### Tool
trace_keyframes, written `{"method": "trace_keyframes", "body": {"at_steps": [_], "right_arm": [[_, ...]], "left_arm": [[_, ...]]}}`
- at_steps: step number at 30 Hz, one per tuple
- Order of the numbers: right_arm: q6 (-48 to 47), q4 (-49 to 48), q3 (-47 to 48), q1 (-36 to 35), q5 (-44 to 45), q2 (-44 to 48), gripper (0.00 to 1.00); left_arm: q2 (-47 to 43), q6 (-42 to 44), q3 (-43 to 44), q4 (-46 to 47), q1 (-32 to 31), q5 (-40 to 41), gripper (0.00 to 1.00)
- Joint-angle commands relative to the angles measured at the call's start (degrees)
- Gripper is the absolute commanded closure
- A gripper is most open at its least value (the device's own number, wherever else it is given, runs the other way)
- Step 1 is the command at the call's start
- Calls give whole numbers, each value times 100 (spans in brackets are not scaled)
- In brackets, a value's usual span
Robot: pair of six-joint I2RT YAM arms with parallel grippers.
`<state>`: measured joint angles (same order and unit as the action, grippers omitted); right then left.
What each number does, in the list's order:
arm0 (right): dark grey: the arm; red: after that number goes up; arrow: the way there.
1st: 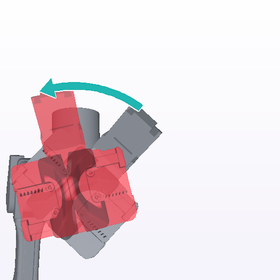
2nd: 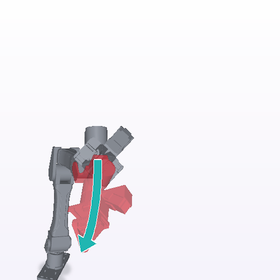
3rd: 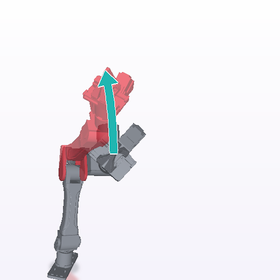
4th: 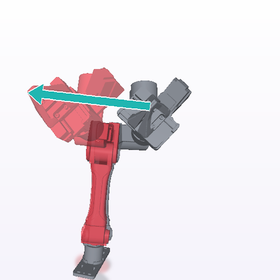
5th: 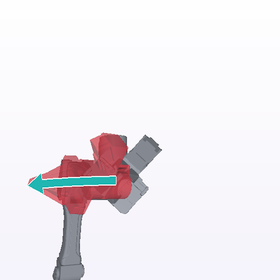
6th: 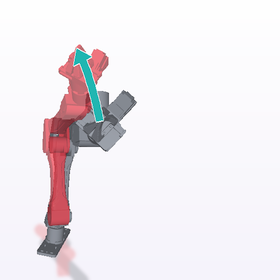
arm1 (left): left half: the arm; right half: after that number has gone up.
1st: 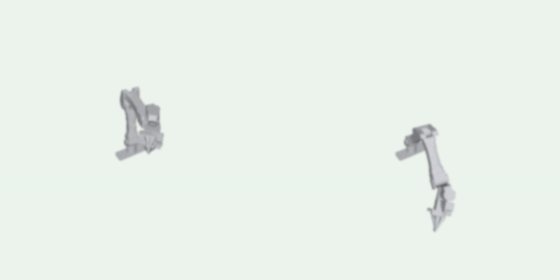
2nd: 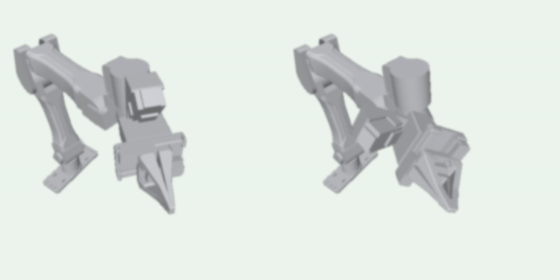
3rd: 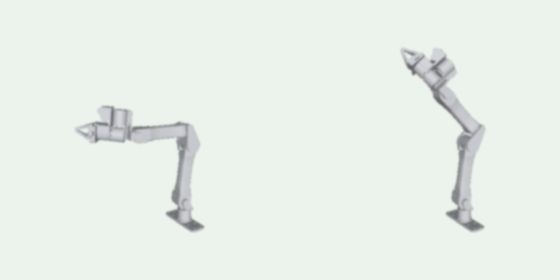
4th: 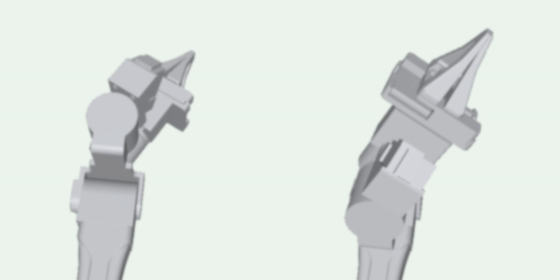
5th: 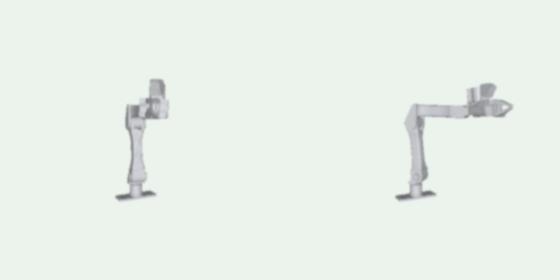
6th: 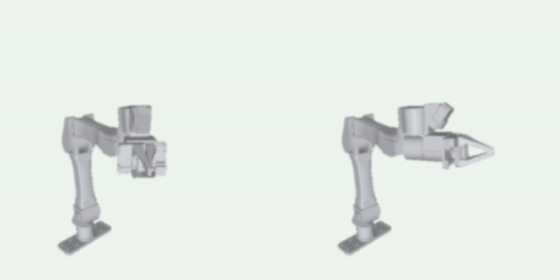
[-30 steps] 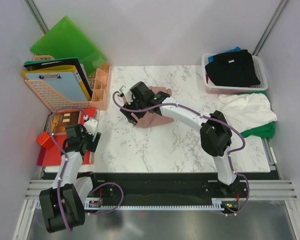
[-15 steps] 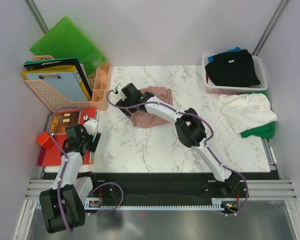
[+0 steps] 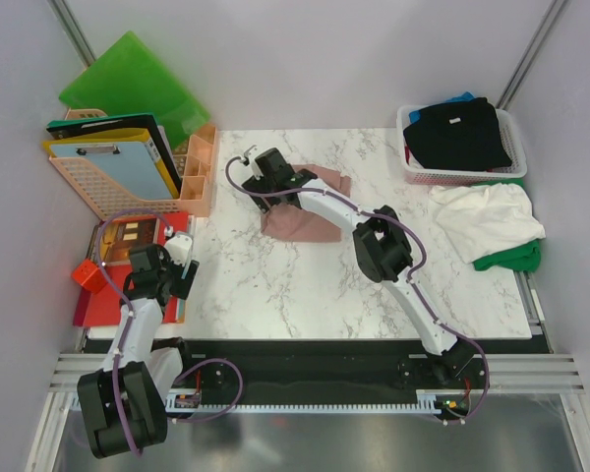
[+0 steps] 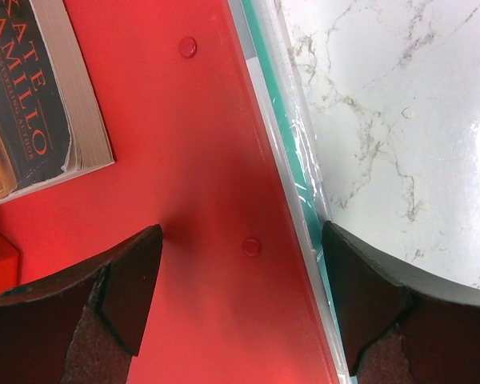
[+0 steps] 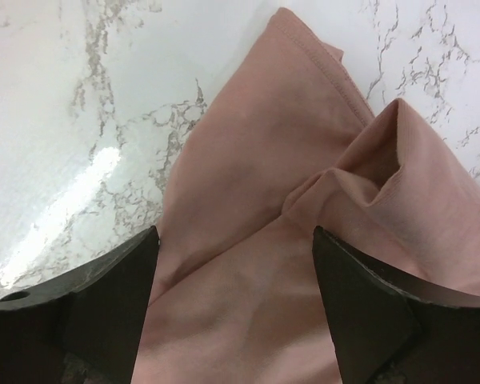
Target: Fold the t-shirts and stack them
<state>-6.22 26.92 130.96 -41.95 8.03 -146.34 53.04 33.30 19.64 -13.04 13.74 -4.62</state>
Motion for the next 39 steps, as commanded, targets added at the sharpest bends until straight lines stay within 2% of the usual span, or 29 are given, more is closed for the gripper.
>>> {"method": "trace_keyframes", "body": {"at_steps": [1, 6, 9, 10, 13, 16, 18, 20, 24, 31, 39], "right_arm": [[15, -239, 18, -50, 32, 633, 15], [-90, -169, 79, -67, -153, 809, 15], [-90, 50, -8, -76, -214, 1046, 9], [-47, 181, -87, -76, -110, 1229, 2], [7, 410, -587, -67, 398, 1694, 2], [-28, 350, -1639, 55, 750, 2248, 2], [-90, 131, -2011, 291, 727, 2521, 2], [6, -2, -2363, 547, 289, 2584, 2], [68, -2, -2180, 1100, -249, 2130, 2], [191, 121, -916, 1462, -513, 1030, 2], [42, -423, -1072, 1453, -294, 1134, 2]], "left_arm": [[189, -60, -153, -278, 33, 348, 12], [234, -52, -145, -252, 33, 330, 12], [198, -51, -153, -252, 24, 339, 13], [181, -52, -153, -252, 32, 339, 13], [146, -52, -171, -252, 32, 348, 13], [128, -43, -171, -252, 33, 313, 12], [146, -43, -162, -252, 33, 295, 13], [172, -43, -162, -252, 41, 269, 13], [163, -34, -162, -261, 33, 286, 12], [49, -34, -188, -313, 33, 339, 12], [154, -52, -162, -296, 33, 313, 13]]}}
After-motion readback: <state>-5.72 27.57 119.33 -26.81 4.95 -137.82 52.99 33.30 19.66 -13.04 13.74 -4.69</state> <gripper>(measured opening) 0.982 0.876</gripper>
